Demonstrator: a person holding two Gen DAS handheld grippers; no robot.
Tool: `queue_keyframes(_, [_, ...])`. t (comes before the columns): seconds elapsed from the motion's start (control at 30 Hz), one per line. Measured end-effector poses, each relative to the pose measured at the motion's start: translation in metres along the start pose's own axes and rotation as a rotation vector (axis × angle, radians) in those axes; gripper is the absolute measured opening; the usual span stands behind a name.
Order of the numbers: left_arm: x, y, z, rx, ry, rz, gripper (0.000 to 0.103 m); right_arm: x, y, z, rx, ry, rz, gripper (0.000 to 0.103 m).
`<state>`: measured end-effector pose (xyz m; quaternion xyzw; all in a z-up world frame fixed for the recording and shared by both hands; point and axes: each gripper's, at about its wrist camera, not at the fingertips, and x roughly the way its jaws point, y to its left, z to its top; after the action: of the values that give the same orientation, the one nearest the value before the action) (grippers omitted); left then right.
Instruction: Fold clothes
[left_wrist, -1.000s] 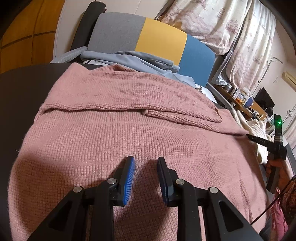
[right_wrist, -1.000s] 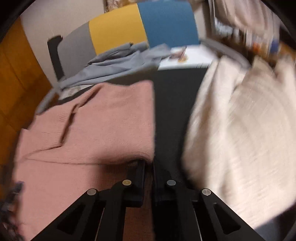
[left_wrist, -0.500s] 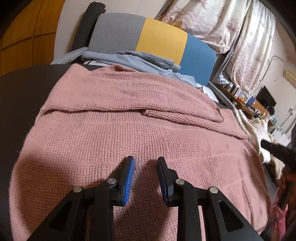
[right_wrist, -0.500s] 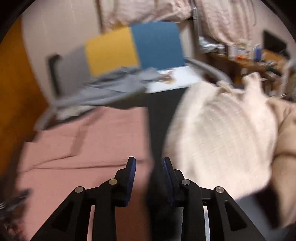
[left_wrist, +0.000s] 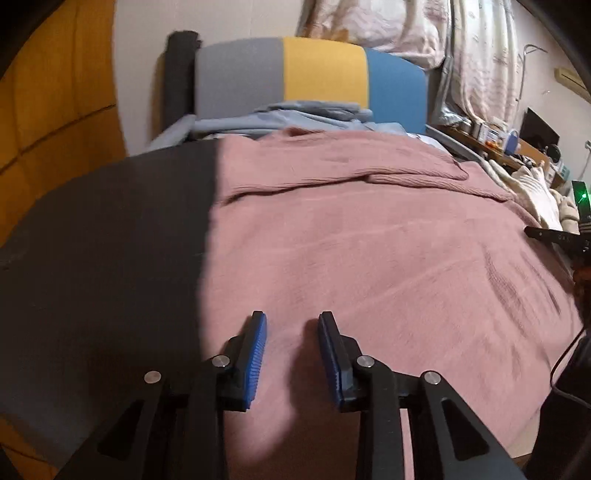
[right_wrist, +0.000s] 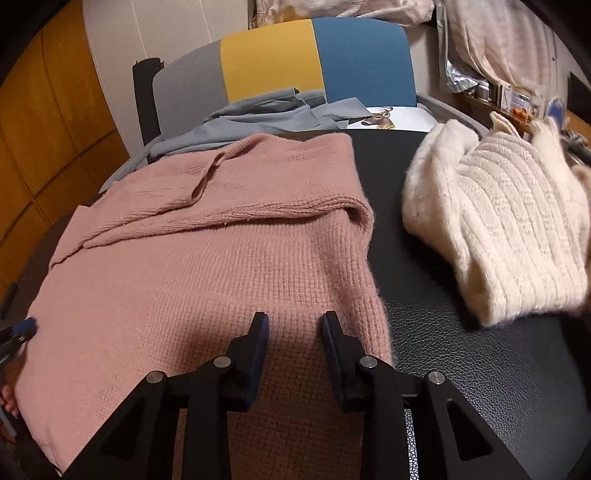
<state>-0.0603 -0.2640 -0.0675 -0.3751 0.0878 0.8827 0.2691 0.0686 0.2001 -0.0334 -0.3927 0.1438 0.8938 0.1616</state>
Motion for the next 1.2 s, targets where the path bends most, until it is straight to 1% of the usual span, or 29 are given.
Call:
queue_keyframes(0.03, [-0.006,0.007,-0.004,-0.038,-0.001,-0.009,0.029,0.002,0.002,0.001,-0.008,0.0,-0.006,0.031])
queue_keyframes(0.07, [-0.011,0.015,-0.007,-0.087,-0.004,-0.039,0.029,0.004,0.004,0.002,-0.016,0.0,-0.013,0.032])
queue_keyframes(0.1, [-0.018,0.022,-0.012,-0.146,-0.007,-0.084,0.028,0.007,0.005,0.004,-0.02,0.002,-0.013,0.032])
queue_keyframes(0.13, [-0.022,0.027,-0.017,-0.187,-0.005,-0.118,0.028,0.009,0.002,0.006,-0.012,0.006,0.003,0.033])
queue_keyframes(0.2, [-0.03,0.036,-0.027,-0.255,0.014,-0.175,0.028,0.002,-0.008,0.009,0.029,0.008,0.064,0.034])
queue_keyframes(0.27, [-0.04,0.04,-0.038,-0.278,0.011,-0.207,0.028,-0.02,-0.023,0.006,0.092,-0.019,0.152,0.045])
queue_keyframes(0.3, [-0.044,0.042,-0.043,-0.282,0.009,-0.214,0.028,-0.031,-0.03,0.004,0.123,-0.033,0.196,0.055])
queue_keyframes(0.33, [-0.048,0.043,-0.047,-0.284,0.015,-0.213,0.028,-0.041,-0.037,0.001,0.145,-0.038,0.222,0.058])
queue_keyframes(0.47, [-0.06,0.048,-0.062,-0.308,0.049,-0.202,0.028,-0.078,-0.073,-0.021,0.202,-0.016,0.259,0.059])
queue_keyframes(0.5, [-0.061,0.051,-0.068,-0.33,0.062,-0.215,0.028,-0.083,-0.083,-0.029,0.225,-0.001,0.262,0.059])
queue_keyframes(0.6, [-0.066,0.06,-0.081,-0.401,0.06,-0.278,0.028,-0.093,-0.106,-0.052,0.288,0.04,0.287,0.059])
queue_keyframes(0.67, [-0.065,0.061,-0.087,-0.424,0.059,-0.301,0.029,-0.096,-0.121,-0.073,0.351,0.073,0.337,0.059])
queue_keyframes(0.7, [-0.065,0.06,-0.088,-0.431,0.055,-0.31,0.03,-0.095,-0.125,-0.08,0.374,0.089,0.368,0.059])
queue_keyframes(0.73, [-0.064,0.06,-0.089,-0.44,0.05,-0.322,0.035,-0.094,-0.129,-0.088,0.397,0.105,0.399,0.059])
queue_keyframes(0.77, [-0.064,0.059,-0.09,-0.45,0.045,-0.335,0.037,-0.092,-0.13,-0.094,0.409,0.114,0.423,0.059])
queue_keyframes(0.83, [-0.062,0.059,-0.09,-0.474,0.042,-0.362,0.048,-0.088,-0.127,-0.103,0.412,0.121,0.459,0.059])
queue_keyframes(0.93, [-0.058,0.057,-0.09,-0.506,0.055,-0.412,0.055,-0.082,-0.119,-0.108,0.403,0.114,0.503,0.059])
queue_keyframes(1.2, [-0.049,0.05,-0.096,-0.549,0.1,-0.507,0.057,-0.067,-0.084,-0.11,0.298,0.122,0.611,0.059])
